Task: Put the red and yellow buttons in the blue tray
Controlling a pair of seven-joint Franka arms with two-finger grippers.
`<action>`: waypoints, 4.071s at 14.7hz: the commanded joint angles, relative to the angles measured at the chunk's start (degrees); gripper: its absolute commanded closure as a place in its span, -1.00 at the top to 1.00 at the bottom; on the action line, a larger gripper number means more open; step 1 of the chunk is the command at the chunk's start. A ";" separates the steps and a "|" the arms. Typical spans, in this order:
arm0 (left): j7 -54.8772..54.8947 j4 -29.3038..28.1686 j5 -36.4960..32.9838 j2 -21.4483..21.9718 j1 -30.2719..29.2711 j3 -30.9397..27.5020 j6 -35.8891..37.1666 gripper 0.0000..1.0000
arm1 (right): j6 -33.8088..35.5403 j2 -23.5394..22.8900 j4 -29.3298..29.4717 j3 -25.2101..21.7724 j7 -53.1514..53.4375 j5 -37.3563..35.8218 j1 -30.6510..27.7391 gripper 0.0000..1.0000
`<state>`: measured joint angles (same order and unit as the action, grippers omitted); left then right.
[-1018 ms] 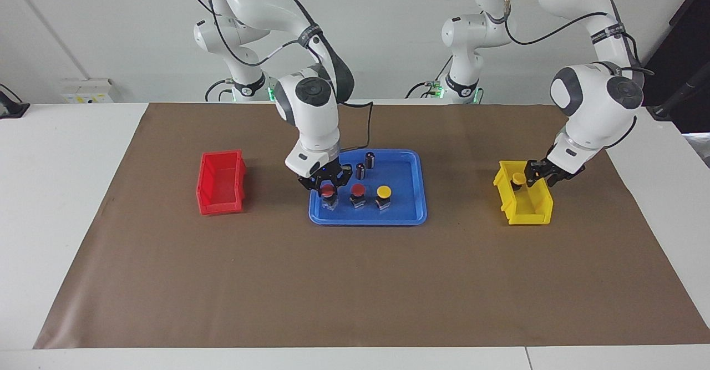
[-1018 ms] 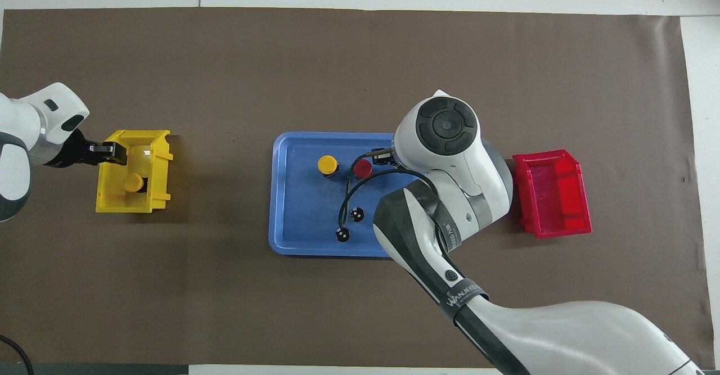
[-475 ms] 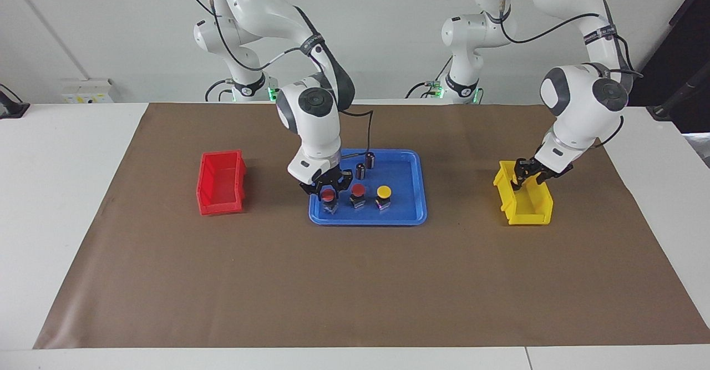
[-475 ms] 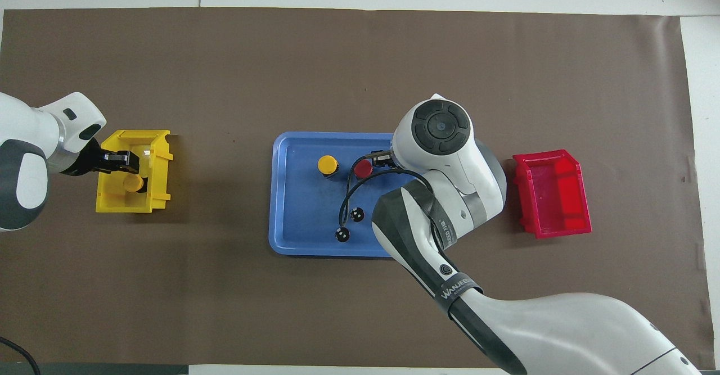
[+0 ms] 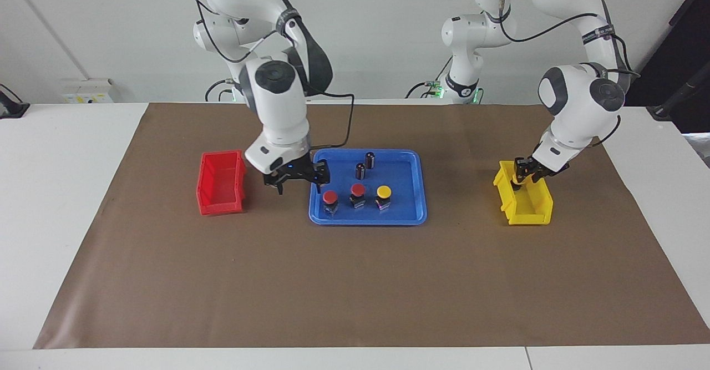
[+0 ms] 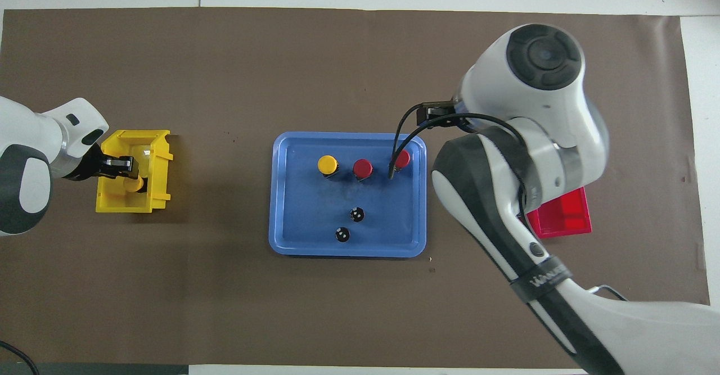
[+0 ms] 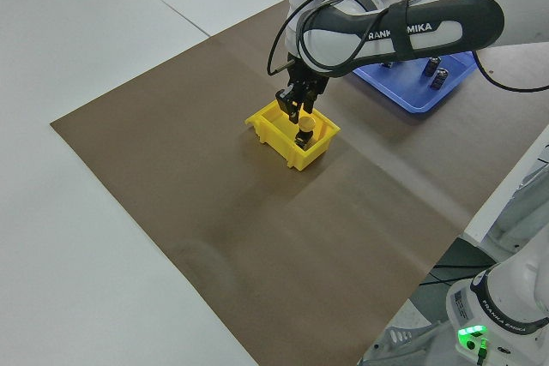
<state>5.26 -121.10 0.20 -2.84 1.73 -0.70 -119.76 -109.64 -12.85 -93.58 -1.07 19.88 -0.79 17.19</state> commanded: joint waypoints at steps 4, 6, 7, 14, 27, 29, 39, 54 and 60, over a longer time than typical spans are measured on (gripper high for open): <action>-0.69 -3.36 0.41 2.75 0.56 -0.35 -1.35 -0.08 | 18.02 9.15 4.71 0.63 -7.46 0.61 -12.08 1.00; -0.78 -3.36 0.41 2.75 0.82 -0.35 -1.35 -0.08 | 24.01 9.25 8.31 0.54 -13.61 0.35 -15.68 1.00; -0.87 -3.36 0.41 2.75 0.82 -0.35 -1.44 -0.08 | 25.95 9.68 9.54 0.54 -16.34 0.35 -17.87 1.00; -0.78 -4.06 0.41 2.92 0.82 -0.35 -2.23 -0.08 | 25.35 12.41 5.95 -2.97 -26.82 -0.53 -21.05 1.00; -1.04 -4.67 0.41 3.10 1.26 -0.27 -2.85 -0.08 | 25.35 12.59 5.51 -2.54 -26.91 -0.44 -22.20 1.00; -2.09 -4.67 0.41 3.10 1.52 -0.27 -3.02 -0.08 | 25.53 12.59 5.51 -2.54 -26.91 -0.44 -22.20 1.00; -1.31 -6.61 0.50 3.63 1.35 -0.35 -5.84 -0.08 | 25.53 12.59 5.60 -2.54 -26.91 -0.44 -22.11 1.00; -1.83 -6.78 0.41 3.36 1.09 -0.35 -6.89 0.18 | 25.53 12.59 5.69 -2.54 -26.91 -0.44 -22.20 1.00; -1.83 -7.57 0.50 3.63 1.00 -0.44 -7.33 0.16 | 25.44 12.59 5.69 -2.54 -26.91 -0.44 -22.20 1.00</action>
<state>3.94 -126.09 0.20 -0.84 2.67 -0.88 -124.98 -83.47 -1.55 -86.29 -4.25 -6.02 -0.86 -4.08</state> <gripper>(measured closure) 0.419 0.000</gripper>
